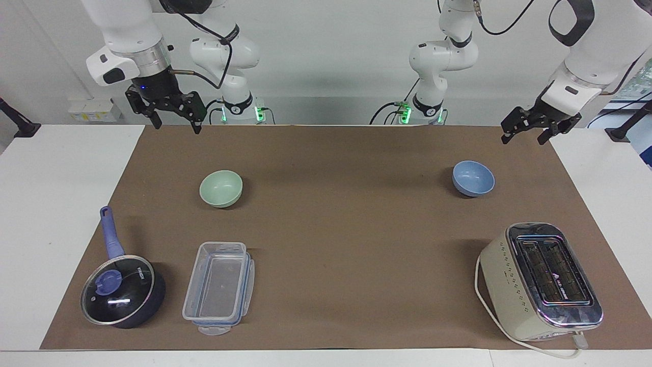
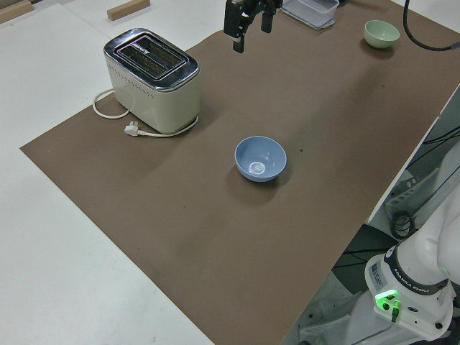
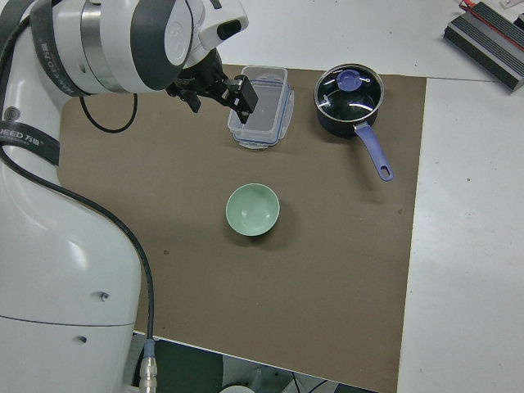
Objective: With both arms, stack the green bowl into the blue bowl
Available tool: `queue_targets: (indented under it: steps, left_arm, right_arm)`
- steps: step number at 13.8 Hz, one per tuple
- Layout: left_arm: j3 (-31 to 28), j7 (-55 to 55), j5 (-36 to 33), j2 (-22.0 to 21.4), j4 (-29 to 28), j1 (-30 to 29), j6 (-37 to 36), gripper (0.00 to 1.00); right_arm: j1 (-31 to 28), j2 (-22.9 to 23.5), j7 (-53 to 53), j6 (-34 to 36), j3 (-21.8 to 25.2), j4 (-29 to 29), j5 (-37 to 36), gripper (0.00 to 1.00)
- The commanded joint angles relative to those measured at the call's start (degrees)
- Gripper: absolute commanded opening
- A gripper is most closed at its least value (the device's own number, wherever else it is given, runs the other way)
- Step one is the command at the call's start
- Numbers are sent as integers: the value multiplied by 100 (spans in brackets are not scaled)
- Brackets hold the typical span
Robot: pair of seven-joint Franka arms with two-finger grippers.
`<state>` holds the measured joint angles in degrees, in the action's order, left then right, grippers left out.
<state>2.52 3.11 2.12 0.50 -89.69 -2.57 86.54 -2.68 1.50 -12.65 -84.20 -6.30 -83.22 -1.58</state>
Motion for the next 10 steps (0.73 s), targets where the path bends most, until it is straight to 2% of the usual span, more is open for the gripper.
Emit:
queue_targets:
  steps: [1,6,10]
  left_arm:
    - [-24,-73,-1,-40,-38,46,-76,100]
    - [-15,-56,-1,-58,-93,19,-14,100]
    - [-6,-38,8,-269,-470,-16,240,100]
  right_arm:
    - [-66,-159,-26,-17,-29,-186,9,100]
    - [-66,-150,17,-52,-29,-177,53,100]
    - [-66,-150,246,-140,-21,-186,53,100]
